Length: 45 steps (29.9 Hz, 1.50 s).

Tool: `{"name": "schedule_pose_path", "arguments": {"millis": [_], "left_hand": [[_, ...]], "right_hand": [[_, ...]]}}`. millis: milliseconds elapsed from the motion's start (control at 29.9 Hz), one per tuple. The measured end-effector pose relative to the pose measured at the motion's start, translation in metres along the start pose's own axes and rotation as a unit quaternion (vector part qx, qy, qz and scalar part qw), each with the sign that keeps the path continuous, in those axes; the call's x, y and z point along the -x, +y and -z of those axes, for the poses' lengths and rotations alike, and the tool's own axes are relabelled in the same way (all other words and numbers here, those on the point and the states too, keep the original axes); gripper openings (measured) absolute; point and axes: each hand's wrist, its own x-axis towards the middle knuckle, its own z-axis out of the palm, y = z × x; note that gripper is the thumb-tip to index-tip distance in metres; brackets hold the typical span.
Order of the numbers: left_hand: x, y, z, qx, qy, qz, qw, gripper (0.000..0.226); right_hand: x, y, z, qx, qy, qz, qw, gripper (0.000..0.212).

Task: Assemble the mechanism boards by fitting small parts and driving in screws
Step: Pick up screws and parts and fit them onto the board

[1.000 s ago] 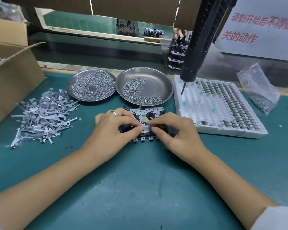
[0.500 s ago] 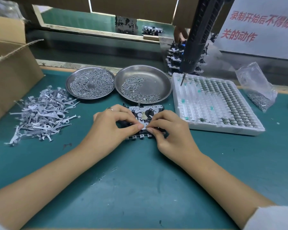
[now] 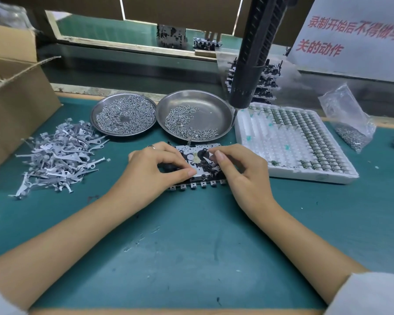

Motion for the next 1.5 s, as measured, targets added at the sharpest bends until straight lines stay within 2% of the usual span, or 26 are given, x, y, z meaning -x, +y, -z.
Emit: {"name": "schedule_pose_path", "arguments": {"millis": [134,234,301,367,401,468,534,634,835,1035,1169,1403,1503], "left_hand": [[-0.005,0.000,0.006,-0.022,0.024,-0.044,0.999,0.027],[-0.028,-0.007,0.026,-0.113,0.136,-0.069,0.982,0.022],[-0.048,-0.022,0.044,-0.249,0.153,-0.021,0.956,0.026],[-0.065,-0.034,0.057,-0.352,0.105,0.056,0.928,0.035],[-0.072,-0.037,0.059,-0.360,0.078,0.090,0.925,0.037],[-0.081,-0.039,0.060,-0.332,0.050,0.140,0.931,0.034],[-0.084,-0.040,0.060,-0.325,0.062,0.155,0.931,0.023],[-0.080,-0.039,0.061,-0.339,0.116,0.131,0.924,0.010],[-0.070,-0.035,0.062,-0.357,0.199,0.050,0.911,0.014],[-0.066,-0.038,0.061,-0.321,0.200,0.052,0.924,0.013],[-0.063,-0.044,0.058,-0.310,0.196,0.022,0.930,0.013],[-0.061,-0.047,0.058,-0.346,0.227,-0.015,0.910,0.011],[-0.060,-0.044,0.056,-0.282,0.226,-0.032,0.932,0.008]], "right_hand": [[0.000,-0.001,-0.001,-0.009,0.014,0.015,1.000,0.017],[0.001,-0.001,-0.001,-0.015,0.018,0.032,0.999,0.017],[0.002,0.002,-0.002,-0.002,0.014,0.043,0.999,0.018],[0.003,0.002,-0.002,0.008,0.008,0.051,0.999,0.019],[0.003,0.002,-0.002,0.009,0.007,0.053,0.999,0.019],[0.003,0.002,-0.002,0.013,0.004,0.057,0.998,0.019],[0.003,0.002,-0.002,0.012,0.003,0.064,0.998,0.018],[0.002,0.002,-0.003,0.011,0.000,0.066,0.998,0.018],[-0.001,0.004,-0.003,0.015,-0.001,0.063,0.998,0.018],[0.000,0.005,-0.003,0.006,-0.003,0.056,0.998,0.018],[0.000,0.005,-0.004,0.005,-0.004,0.052,0.999,0.018],[0.000,0.003,-0.003,0.001,-0.001,0.047,0.999,0.018],[0.000,0.003,-0.003,0.001,-0.004,0.039,0.999,0.018]]}}
